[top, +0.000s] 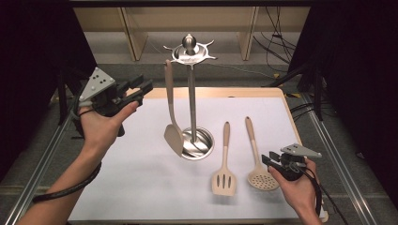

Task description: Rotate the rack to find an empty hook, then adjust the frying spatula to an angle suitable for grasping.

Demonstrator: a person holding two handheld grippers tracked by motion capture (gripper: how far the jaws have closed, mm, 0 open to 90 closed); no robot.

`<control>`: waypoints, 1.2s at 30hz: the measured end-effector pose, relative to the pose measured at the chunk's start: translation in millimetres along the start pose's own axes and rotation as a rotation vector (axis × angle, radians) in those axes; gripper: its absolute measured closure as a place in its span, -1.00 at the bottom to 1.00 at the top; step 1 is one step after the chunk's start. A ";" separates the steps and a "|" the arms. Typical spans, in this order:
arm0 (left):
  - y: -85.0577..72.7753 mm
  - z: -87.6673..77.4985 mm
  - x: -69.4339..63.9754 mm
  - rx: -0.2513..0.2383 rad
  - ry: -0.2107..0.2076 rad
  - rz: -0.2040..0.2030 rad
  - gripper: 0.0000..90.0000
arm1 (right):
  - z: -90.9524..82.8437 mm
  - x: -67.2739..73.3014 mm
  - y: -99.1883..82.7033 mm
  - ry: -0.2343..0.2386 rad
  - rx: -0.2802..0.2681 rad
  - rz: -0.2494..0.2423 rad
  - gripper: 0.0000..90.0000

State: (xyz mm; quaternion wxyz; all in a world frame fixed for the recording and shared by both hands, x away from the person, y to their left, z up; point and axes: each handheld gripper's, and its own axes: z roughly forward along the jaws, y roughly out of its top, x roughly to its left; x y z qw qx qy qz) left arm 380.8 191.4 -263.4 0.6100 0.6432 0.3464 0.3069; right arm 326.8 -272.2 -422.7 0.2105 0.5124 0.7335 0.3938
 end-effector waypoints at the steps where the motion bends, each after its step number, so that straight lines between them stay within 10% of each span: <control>1: -2.6 -1.7 3.1 -0.010 -0.004 0.023 0.31 | -2.0 3.6 0.6 -0.007 0.020 0.028 0.48; 12: -22.3 -12.6 7.2 0.027 0.023 -0.015 0.25 | 2.5 11.1 9.9 0.029 0.086 -0.016 0.65; 36: -29.0 -14.8 -5.4 0.039 -0.031 -0.006 0.24 | 16.7 33.5 17.9 0.092 0.232 0.056 0.65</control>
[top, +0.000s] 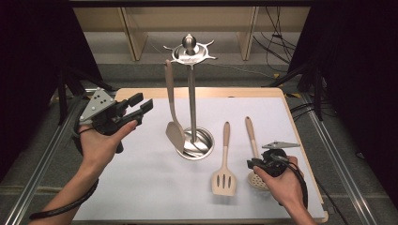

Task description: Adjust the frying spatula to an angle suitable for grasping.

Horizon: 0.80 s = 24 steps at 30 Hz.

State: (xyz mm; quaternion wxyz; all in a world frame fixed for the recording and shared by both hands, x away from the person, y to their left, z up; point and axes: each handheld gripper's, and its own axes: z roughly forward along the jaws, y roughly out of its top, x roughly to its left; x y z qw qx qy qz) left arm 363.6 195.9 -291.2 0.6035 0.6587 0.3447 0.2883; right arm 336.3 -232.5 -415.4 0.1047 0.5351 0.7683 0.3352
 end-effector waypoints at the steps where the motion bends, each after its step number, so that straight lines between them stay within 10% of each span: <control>1: 0.0 -0.8 -0.1 -0.001 0.002 0.000 0.24 | 1.9 -0.8 0.5 0.002 0.002 -0.020 0.66; 18: -10.4 -2.7 -4.6 0.024 -0.017 -0.007 0.24 | 57.4 25.1 34.3 0.028 0.215 0.023 0.59; 24: -13.7 -5.0 -2.2 0.032 -0.011 -0.014 0.24 | 80.9 31.5 46.9 -0.013 0.296 0.144 0.52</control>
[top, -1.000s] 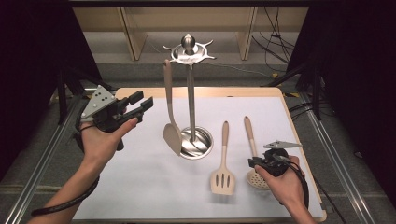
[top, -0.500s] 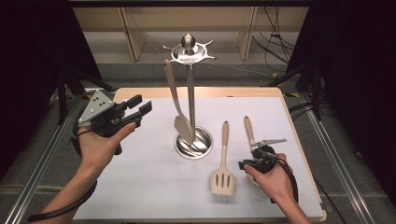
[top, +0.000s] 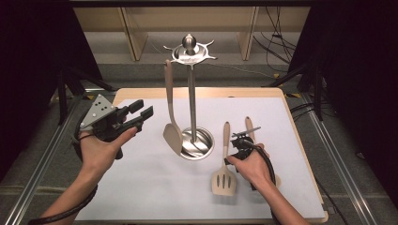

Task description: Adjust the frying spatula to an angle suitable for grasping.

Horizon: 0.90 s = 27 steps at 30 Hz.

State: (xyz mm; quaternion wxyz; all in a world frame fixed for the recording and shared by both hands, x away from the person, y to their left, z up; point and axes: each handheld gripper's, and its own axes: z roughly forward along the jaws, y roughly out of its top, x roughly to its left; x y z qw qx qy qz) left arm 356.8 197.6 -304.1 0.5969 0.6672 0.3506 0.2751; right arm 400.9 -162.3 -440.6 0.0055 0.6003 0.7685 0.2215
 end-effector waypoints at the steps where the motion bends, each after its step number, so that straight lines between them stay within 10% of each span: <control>1: -0.4 -0.2 0.7 0.000 0.001 0.000 0.24 | 2.3 1.4 2.1 0.015 0.022 0.018 0.51; 15: -4.4 -0.4 3.2 0.013 0.007 -0.005 0.24 | 27.0 9.5 20.0 -0.065 0.106 0.065 0.46; 21: -5.7 0.6 3.2 0.016 0.006 -0.005 0.24 | 31.1 7.2 23.9 -0.115 0.110 -0.005 0.53; 27: -7.7 -0.6 3.4 0.022 0.006 -0.007 0.24 | 32.0 8.8 32.2 -0.114 0.177 0.074 0.73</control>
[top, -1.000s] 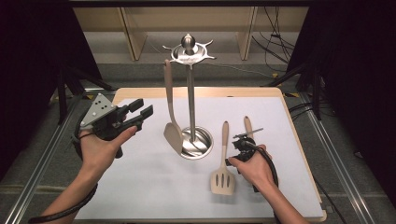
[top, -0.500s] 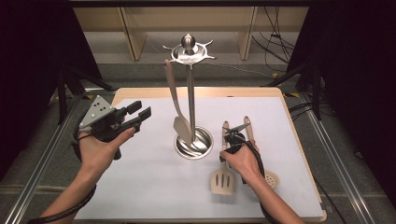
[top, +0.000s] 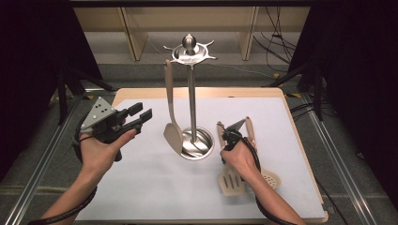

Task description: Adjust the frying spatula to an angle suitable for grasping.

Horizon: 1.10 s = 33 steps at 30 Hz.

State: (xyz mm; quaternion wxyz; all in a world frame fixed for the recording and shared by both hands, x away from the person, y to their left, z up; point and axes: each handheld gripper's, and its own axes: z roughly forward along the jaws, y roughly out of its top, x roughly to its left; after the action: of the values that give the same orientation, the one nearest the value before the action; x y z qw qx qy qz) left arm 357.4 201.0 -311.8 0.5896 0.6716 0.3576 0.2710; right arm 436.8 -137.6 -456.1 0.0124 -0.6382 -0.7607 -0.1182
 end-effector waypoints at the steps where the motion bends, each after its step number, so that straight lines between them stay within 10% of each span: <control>1: -0.1 -0.3 0.6 -0.001 0.001 0.001 0.24 | -1.9 -0.5 1.5 -0.007 0.030 -0.016 0.74; 12: -3.1 -2.5 2.8 -0.002 0.006 -0.009 0.24 | -0.1 4.0 7.5 -0.045 0.071 -0.013 0.73; 17: -6.0 -1.2 1.2 0.010 -0.005 -0.009 0.25 | -1.1 1.2 6.4 0.008 0.072 -0.007 0.75; 18: -6.5 -1.3 0.8 0.011 -0.008 -0.009 0.26 | 2.6 -6.8 5.3 -0.034 0.009 -0.155 0.75; 19: -7.0 -1.6 0.5 0.015 -0.009 -0.008 0.26 | 0.0 0.1 3.6 -0.033 0.019 -0.027 0.75; 21: -7.9 -1.8 0.0 0.013 -0.010 -0.013 0.26 | -1.7 0.3 -0.7 -0.009 0.001 0.021 0.75; 24: -9.6 -2.1 -1.0 0.016 -0.017 -0.011 0.27 | -3.2 -7.6 -8.5 0.012 -0.098 -0.050 0.75; 33: -19.0 2.7 -12.3 0.044 -0.073 -0.013 0.28 | -31.4 -7.9 -42.1 0.137 -0.344 -0.023 0.75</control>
State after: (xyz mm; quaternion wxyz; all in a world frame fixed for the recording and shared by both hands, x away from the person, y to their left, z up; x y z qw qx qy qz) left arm 349.1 190.5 -330.2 0.5890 0.6915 0.3463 0.2346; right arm 393.2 -158.0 -433.8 -0.0467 -0.6128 -0.7337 -0.2899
